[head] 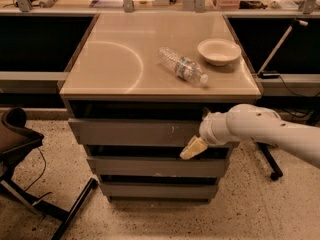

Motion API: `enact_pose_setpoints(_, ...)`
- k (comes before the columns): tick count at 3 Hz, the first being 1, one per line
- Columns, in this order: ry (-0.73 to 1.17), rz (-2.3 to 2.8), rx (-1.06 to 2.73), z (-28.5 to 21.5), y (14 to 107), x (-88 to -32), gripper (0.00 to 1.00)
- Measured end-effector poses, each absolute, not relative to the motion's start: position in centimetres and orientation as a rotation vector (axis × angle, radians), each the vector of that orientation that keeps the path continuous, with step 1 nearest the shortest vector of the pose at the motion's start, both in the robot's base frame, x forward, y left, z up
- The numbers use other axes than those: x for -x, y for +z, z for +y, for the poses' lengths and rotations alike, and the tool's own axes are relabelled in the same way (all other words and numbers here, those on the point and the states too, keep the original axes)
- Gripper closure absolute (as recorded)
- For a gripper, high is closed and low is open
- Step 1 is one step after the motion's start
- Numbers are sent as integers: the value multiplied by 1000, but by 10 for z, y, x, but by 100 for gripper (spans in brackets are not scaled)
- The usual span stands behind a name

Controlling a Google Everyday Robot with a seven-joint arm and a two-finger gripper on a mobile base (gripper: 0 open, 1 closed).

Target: Open top drawer

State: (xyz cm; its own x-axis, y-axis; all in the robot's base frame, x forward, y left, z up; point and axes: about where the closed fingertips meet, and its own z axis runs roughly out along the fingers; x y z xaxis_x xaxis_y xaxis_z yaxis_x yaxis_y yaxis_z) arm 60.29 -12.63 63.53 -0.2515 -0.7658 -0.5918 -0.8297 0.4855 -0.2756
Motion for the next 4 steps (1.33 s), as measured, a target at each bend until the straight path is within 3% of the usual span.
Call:
enact_pose_setpoints(1,120,2050,1311,-126,635,-603,0)
enact_pose_setpoints(2,120,2050,1312,-126,635,-603,19)
enact_pose_setpoints(4,120,2050,1312,-126,636,-603,65)
